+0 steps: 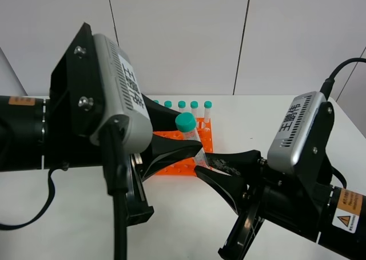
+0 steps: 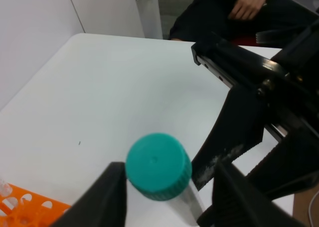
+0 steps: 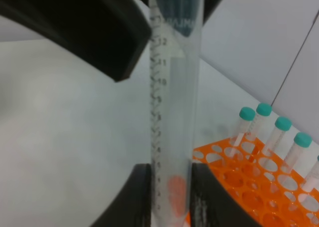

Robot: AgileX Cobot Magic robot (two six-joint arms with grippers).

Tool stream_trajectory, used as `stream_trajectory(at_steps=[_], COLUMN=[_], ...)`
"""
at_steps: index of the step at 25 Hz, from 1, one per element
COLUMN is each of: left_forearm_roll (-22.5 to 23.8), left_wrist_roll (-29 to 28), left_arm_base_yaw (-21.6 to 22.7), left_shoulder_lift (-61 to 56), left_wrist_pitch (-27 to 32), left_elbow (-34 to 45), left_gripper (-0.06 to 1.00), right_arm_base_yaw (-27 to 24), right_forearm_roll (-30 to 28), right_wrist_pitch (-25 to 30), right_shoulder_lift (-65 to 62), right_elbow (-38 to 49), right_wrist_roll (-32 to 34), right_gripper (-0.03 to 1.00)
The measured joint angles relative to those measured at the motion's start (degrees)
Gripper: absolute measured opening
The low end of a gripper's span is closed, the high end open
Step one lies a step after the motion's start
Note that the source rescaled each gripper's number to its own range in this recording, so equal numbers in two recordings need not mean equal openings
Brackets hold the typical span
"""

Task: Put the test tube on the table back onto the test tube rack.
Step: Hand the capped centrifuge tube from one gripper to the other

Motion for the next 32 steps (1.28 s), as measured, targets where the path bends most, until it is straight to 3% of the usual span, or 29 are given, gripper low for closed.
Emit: stream_trajectory(at_steps=[5, 9, 11, 15, 17, 32], left_forearm_roll=[0.0, 0.0, 0.0, -0.4, -1.5, -8.2], left_wrist_roll=[0.0, 0.0, 0.0, 0.0, 0.0, 0.0], left_arm_base_yaw=[0.0, 0.0, 0.0, 0.0, 0.0, 0.0], left_shoulder_lift=[0.0, 0.0, 0.0, 0.0, 0.0, 0.0], left_wrist_pitch=[0.1, -0.4, -0.8, -1.2, -1.3, -3.8], left_elbow=[0.0, -0.2, -0.4, -0.4, -0.4, -2.2], left_gripper=[0.19, 0.17, 0.20, 0.43, 0.47, 0.51], right_arm_base_yaw=[0.0, 0.0, 0.0, 0.0, 0.0, 0.0], right_forearm_roll=[0.0, 0.0, 0.0, 0.0, 0.0, 0.0], right_wrist_pitch=[0.0, 0.0, 0.0, 0.0, 0.0, 0.0], right_shoulder_lift=[0.0, 0.0, 0.0, 0.0, 0.0, 0.0], right_elbow=[0.0, 0.0, 0.0, 0.0, 0.0, 0.0], right_wrist_roll=[-0.1, -0.1, -0.1, -0.1, -0.1, -0.1], right_gripper=[0.00, 0.00, 0.00, 0.00, 0.00, 0.00])
